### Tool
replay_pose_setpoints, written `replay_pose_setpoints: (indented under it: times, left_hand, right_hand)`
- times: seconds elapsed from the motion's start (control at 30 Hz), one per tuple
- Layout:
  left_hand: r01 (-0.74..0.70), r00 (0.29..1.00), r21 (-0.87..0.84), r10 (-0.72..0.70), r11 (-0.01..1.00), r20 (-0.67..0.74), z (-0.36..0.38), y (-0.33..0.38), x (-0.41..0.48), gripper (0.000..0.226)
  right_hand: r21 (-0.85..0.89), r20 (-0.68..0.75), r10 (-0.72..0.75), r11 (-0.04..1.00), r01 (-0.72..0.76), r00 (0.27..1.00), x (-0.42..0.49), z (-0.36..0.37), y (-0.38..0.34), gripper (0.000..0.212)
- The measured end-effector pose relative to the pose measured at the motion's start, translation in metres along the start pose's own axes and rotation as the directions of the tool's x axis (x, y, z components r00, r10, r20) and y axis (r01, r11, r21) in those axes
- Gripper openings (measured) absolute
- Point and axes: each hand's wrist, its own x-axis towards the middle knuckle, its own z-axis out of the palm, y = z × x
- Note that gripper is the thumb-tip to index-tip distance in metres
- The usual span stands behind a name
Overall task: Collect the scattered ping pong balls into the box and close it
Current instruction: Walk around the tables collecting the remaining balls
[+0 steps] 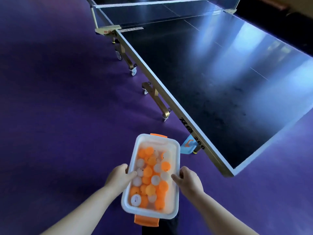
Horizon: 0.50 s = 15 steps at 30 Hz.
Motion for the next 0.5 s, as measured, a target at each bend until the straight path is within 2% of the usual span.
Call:
replay_pose_setpoints:
  times: [0.13, 0.27, 0.4, 0.5]
  left_hand:
    - [0.073, 0.997, -0.016, -0.073, 0.997, 0.026, -0.013, 0.012, 0.073, 0.034]
    - [0.097, 0.995, 0.003, -0.097, 0.995, -0.004, -0.018, 0.014, 0.146, 0.030]
    - [0.159, 0.987, -0.027, -0.158, 0.987, 0.029, -0.002, -0.007, 0.224, 0.024]
    - [0.167, 0.982, 0.013, -0.167, 0.986, 0.091, 0.021, -0.032, 0.288, 0.010]
  right_hand:
    - [-0.046, 0.080, 0.015, 0.999, -0.012, 0.997, 0.083, 0.001, -0.029, 0.035]
    - [-0.065, 0.104, 0.056, 0.997, -0.050, 0.993, 0.147, 0.021, -0.047, 0.037]
    - [-0.070, 0.127, 0.141, 0.989, -0.133, 0.982, 0.213, 0.056, -0.045, 0.027]
    - [-0.008, 0.128, 0.211, 0.977, -0.212, 0.969, 0.267, 0.097, -0.032, 0.024]
